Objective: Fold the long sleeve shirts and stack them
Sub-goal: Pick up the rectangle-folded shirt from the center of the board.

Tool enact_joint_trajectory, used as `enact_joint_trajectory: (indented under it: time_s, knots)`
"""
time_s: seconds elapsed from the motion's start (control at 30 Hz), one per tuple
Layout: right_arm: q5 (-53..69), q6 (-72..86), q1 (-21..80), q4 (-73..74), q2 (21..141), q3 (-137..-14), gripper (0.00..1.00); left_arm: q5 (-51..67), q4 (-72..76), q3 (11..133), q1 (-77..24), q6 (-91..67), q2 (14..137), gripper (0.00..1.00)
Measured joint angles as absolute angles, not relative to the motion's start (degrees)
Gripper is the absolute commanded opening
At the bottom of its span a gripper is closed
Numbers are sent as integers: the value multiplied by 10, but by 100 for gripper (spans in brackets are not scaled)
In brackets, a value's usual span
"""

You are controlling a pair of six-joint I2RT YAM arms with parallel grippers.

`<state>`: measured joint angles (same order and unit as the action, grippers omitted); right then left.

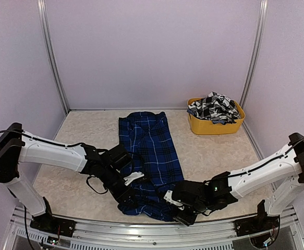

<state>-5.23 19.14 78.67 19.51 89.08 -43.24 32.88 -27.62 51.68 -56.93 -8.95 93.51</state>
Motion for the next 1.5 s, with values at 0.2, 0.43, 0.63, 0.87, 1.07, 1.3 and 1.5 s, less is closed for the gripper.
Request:
enact_joint_trajectory:
  time_s: [0.2, 0.43, 0.63, 0.87, 1.07, 1.3, 1.5]
  knots:
    - [-54, 192, 787, 193, 894, -432, 47, 330, -276, 517, -569, -90, 939, 0]
    - [-55, 200, 787, 184, 894, -428, 46, 332, -277, 517, -569, -99, 941, 0]
    - [-64, 211, 794, 176, 895, -425, 45, 339, -276, 517, -569, -107, 941, 0]
    - [-76, 223, 802, 170, 898, -425, 20, 345, -276, 514, -569, -117, 941, 0]
    - [-78, 237, 808, 168, 898, -423, 0, 354, -275, 508, -569, -126, 940, 0]
    - [-73, 251, 820, 165, 887, -413, 0, 361, -265, 495, -569, -138, 935, 0]
    - [-65, 256, 820, 167, 877, -406, 0, 366, -256, 492, -569, -143, 934, 0]
